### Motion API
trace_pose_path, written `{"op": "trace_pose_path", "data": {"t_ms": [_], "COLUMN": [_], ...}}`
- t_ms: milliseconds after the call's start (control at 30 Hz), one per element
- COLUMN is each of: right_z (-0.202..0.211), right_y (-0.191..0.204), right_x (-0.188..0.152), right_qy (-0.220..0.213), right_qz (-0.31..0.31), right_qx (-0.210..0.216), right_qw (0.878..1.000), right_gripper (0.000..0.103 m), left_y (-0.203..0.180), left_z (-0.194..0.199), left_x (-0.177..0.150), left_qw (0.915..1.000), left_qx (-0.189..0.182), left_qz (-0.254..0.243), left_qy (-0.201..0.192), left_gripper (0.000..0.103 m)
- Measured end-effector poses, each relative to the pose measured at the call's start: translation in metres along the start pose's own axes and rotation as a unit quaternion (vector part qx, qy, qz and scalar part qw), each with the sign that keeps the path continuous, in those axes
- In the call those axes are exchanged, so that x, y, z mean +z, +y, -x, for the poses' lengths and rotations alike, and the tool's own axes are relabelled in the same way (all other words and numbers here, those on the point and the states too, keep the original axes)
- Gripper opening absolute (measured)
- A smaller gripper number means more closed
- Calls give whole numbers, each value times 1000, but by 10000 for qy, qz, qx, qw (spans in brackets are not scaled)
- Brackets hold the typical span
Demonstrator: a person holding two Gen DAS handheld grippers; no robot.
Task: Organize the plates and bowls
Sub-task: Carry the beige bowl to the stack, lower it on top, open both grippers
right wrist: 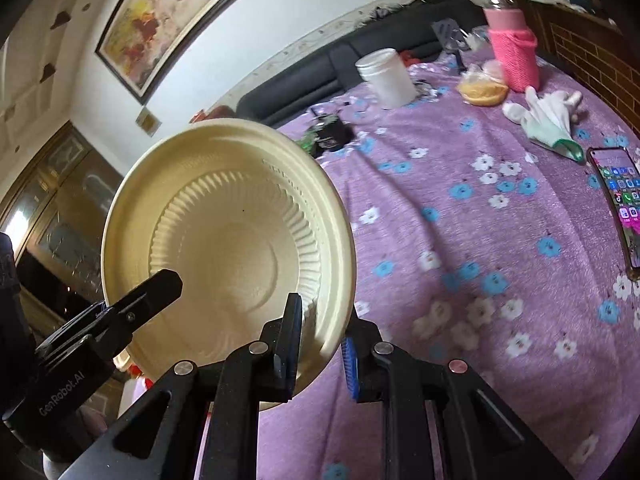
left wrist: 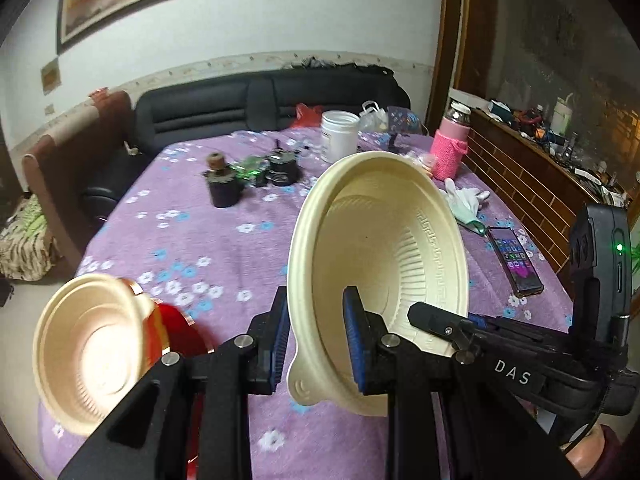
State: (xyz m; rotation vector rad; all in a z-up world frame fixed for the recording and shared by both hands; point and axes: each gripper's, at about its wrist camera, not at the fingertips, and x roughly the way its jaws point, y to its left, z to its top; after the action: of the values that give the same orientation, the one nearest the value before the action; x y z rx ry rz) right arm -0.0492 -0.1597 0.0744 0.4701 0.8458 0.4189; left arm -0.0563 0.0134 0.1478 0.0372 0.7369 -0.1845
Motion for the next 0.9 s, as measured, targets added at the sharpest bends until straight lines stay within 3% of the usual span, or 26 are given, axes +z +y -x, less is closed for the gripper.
{"op": "trace_pose_path", "data": {"t_ms": [433,900], "right_z": [-9,-19], "right_y": [49,87], "right_x": [-22,-31], "right_qy": [88,70], "right_qz": [313,727], "right_qx": [267,200], "right_qw": [9991,9971], "right_gripper": [21,21], "left_y": [36,75], "left_z": [41,58], "left_x": [-26,-40], "left_qw": [9975,9950], "left_qx": [418,329], "left_qz": [429,822], "left_qy": [-388,-471], "left_gripper": [24,25]}}
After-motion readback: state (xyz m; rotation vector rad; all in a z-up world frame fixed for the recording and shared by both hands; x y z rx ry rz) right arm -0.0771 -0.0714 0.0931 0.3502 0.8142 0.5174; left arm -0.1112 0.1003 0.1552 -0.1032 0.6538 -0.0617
